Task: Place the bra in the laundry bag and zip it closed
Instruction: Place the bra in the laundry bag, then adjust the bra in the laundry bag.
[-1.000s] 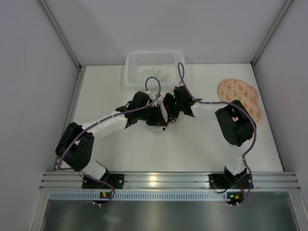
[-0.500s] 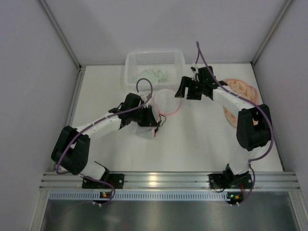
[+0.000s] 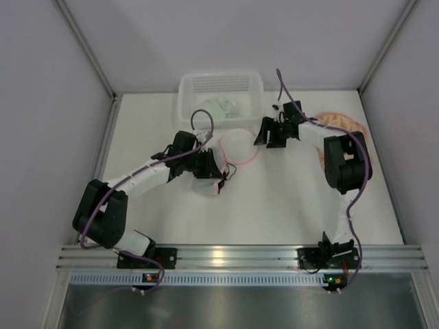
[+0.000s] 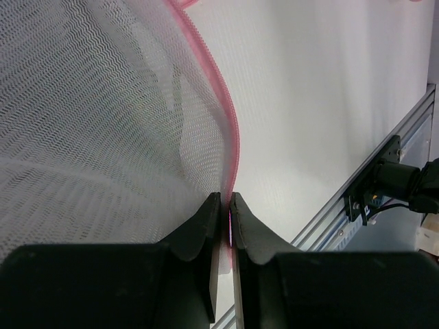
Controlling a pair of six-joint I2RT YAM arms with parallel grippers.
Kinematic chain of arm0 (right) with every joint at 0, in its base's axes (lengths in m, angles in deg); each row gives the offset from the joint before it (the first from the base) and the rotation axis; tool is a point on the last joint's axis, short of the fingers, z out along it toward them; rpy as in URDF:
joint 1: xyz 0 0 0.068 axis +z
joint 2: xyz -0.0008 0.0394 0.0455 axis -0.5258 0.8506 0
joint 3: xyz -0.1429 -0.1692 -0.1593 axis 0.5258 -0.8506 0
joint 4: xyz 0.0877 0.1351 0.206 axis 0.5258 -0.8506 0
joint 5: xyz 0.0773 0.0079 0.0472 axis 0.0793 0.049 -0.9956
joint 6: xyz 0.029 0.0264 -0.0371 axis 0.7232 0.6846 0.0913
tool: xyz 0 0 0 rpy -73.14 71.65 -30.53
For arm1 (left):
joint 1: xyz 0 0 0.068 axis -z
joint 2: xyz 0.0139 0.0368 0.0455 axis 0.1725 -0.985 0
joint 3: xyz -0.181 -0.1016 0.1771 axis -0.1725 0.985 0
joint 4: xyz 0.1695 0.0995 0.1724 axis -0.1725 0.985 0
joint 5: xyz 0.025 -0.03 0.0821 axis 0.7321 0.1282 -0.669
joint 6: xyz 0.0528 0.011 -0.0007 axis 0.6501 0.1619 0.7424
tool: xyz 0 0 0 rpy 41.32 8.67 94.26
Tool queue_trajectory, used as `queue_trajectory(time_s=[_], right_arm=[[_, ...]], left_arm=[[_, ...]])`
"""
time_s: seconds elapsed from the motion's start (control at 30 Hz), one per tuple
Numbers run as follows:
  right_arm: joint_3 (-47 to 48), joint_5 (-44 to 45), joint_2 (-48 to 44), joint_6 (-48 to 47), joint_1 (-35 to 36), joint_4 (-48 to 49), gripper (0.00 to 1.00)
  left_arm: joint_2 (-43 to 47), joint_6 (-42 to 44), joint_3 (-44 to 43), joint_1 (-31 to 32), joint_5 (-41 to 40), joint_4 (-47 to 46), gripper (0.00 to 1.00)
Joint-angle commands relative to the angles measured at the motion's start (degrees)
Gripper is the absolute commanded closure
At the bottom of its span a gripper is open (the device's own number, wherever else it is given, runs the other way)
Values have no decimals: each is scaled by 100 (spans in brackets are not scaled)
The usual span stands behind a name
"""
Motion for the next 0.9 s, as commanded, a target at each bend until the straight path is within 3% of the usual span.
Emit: queue_trajectory(time_s=[0.0, 0.1, 0.17, 0.3, 0.53, 0.73, 0.87], right_arm=[[129, -589, 325, 434, 35, 802, 34], [32, -1011, 493, 821, 61, 1294, 44], [-81, -1344, 467, 1032, 88, 1592, 59], [-249, -1697, 135, 1112, 70, 1577, 100], [-802, -2312, -1728, 1077, -404, 831, 100], [-829, -2945, -3363, 155, -633, -277, 100], [-751, -3113, -4084, -30, -624, -803, 100]], left_arm=[[55, 190, -111, -107, 236, -66, 85], [108, 312, -199, -195, 263, 110, 86], [178, 357, -216, -274, 271, 189, 86], [283, 462, -234, -406, 307, 286, 86], [775, 822, -287, -564, -18, 769, 90], [1250, 709, -6, -749, -142, 954, 91], [1294, 253, 196, -872, 235, 893, 100]])
